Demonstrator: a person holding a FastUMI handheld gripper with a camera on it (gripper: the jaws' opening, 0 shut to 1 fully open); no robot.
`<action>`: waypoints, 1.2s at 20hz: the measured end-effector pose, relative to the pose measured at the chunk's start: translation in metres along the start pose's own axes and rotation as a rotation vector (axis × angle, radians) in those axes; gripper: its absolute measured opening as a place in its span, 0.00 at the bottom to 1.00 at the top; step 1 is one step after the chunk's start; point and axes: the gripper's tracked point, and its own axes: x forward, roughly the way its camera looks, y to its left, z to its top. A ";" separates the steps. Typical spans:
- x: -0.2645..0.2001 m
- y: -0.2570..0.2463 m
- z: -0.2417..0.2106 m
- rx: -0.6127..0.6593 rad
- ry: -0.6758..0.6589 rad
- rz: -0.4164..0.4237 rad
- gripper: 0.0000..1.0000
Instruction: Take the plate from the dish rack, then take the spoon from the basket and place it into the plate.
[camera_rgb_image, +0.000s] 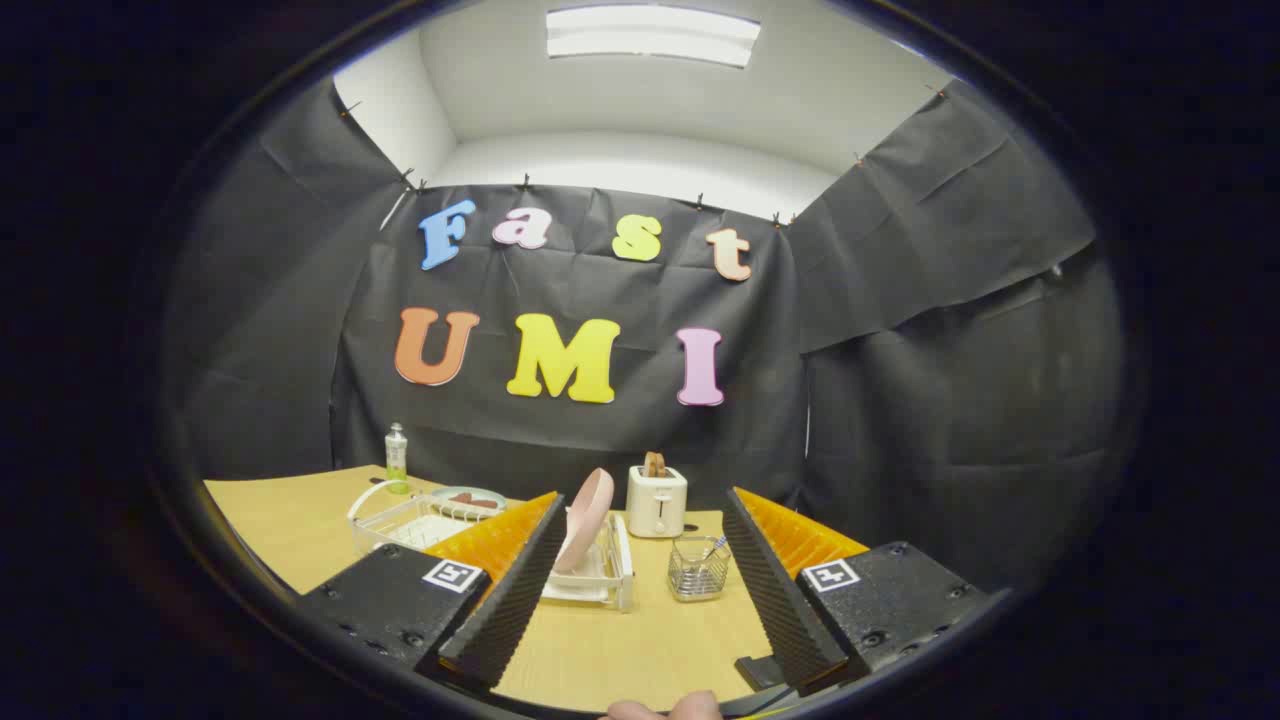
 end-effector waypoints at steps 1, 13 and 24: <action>0.000 0.000 0.001 0.000 -0.001 0.000 1.00; 0.007 0.006 -0.008 0.002 0.025 0.015 1.00; 0.012 0.009 -0.017 0.016 0.048 0.022 1.00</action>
